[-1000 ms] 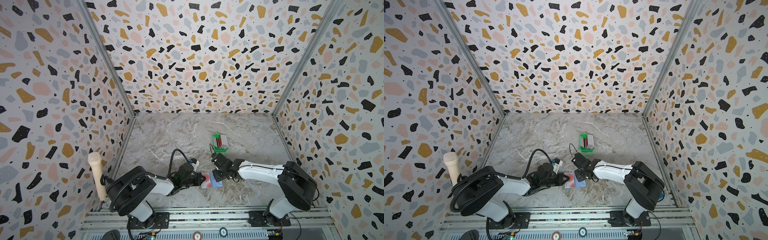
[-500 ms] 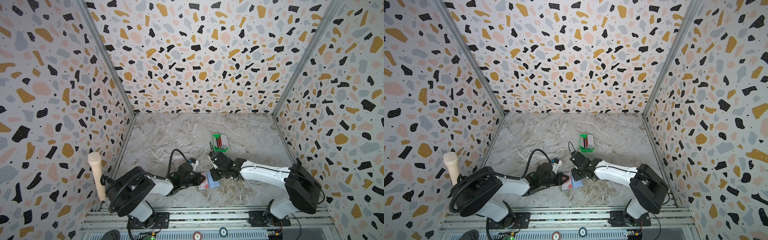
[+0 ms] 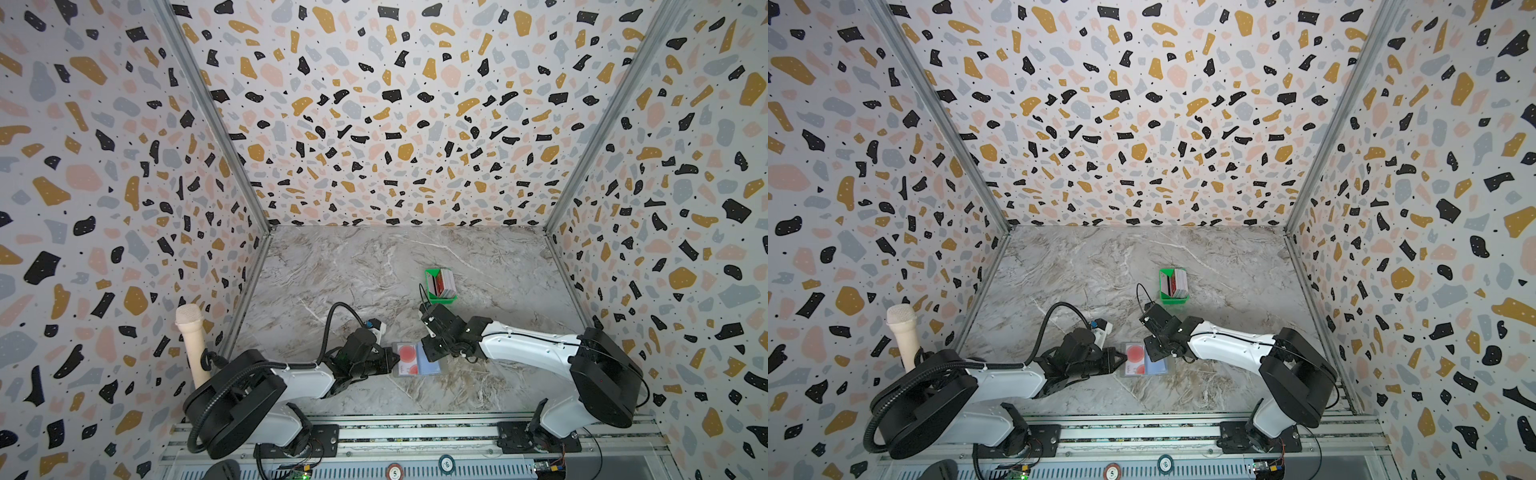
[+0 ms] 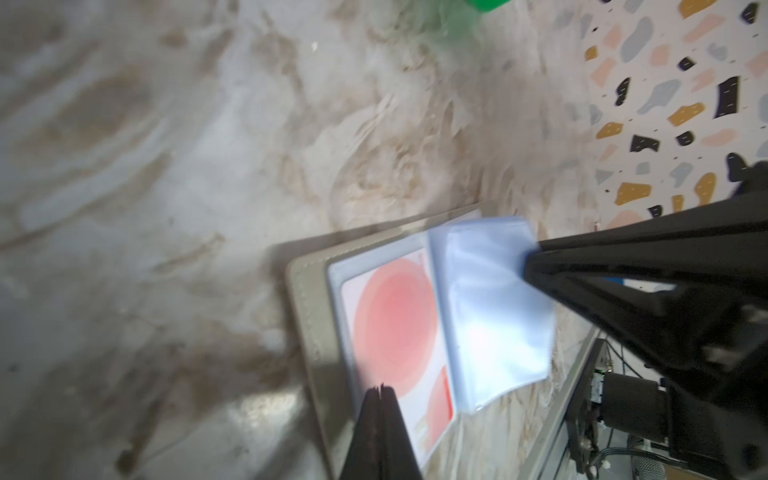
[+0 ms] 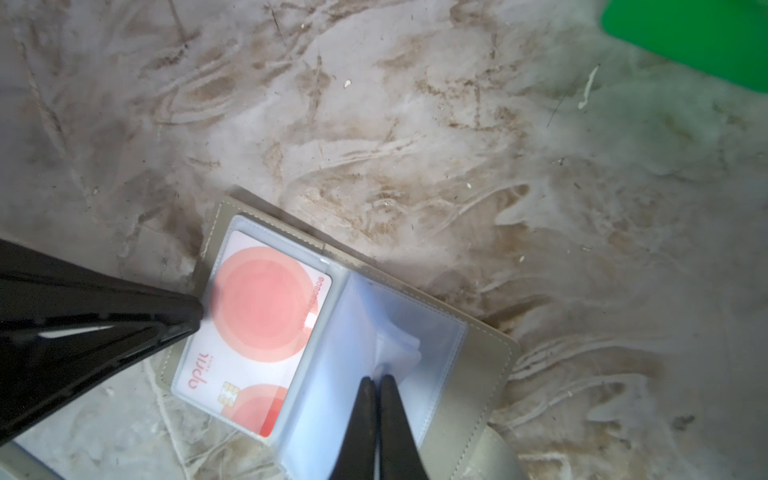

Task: Put the credit cards into the card holder

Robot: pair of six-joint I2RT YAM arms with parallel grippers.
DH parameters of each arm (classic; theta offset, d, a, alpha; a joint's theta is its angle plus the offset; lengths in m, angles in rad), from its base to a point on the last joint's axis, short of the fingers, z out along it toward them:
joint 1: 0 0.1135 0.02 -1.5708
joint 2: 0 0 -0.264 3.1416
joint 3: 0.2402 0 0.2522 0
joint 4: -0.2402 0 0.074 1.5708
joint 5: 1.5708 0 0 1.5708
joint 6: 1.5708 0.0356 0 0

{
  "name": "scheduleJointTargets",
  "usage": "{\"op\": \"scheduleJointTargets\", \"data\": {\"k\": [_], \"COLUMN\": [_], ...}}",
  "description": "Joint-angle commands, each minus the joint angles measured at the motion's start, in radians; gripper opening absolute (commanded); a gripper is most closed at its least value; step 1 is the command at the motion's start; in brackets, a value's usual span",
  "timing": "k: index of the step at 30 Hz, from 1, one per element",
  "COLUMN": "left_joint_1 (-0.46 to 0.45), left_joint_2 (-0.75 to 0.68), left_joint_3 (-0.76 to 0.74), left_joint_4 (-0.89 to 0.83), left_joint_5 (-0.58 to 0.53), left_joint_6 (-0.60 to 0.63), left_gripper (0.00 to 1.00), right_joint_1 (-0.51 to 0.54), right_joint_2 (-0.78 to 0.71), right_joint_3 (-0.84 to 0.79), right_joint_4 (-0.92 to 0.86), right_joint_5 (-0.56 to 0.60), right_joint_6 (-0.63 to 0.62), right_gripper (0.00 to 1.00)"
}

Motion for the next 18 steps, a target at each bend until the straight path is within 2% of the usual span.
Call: {"op": "scheduleJointTargets", "data": {"k": [1,5,10,14,18], "left_joint_1": [-0.01,-0.013,-0.014,-0.014,-0.014], "left_joint_2": [0.015,0.042,0.081,0.078,0.074], "left_joint_3": [0.001,0.014,0.01,0.009,0.008], "left_joint_4": [0.053,0.06,0.094,0.101,0.104], "left_joint_5": [0.016,0.018,0.032,0.04,0.042], "left_joint_6": [-0.001,0.003,-0.007,-0.007,-0.007], "left_gripper": [0.0,0.0,0.0,0.0,0.0], "right_joint_1": [0.023,0.029,0.035,0.037,0.035], "right_joint_2": [-0.002,0.008,0.046,0.063,0.053], "right_joint_3": [0.041,0.045,0.05,0.047,0.041], "right_joint_4": [-0.019,0.016,0.083,0.091,0.085], "right_joint_5": [0.016,-0.032,-0.132,-0.134,-0.12], "right_joint_6": [0.002,-0.001,0.004,0.012,0.015], "right_gripper": [0.0,0.04,0.26,0.37,0.44]}}
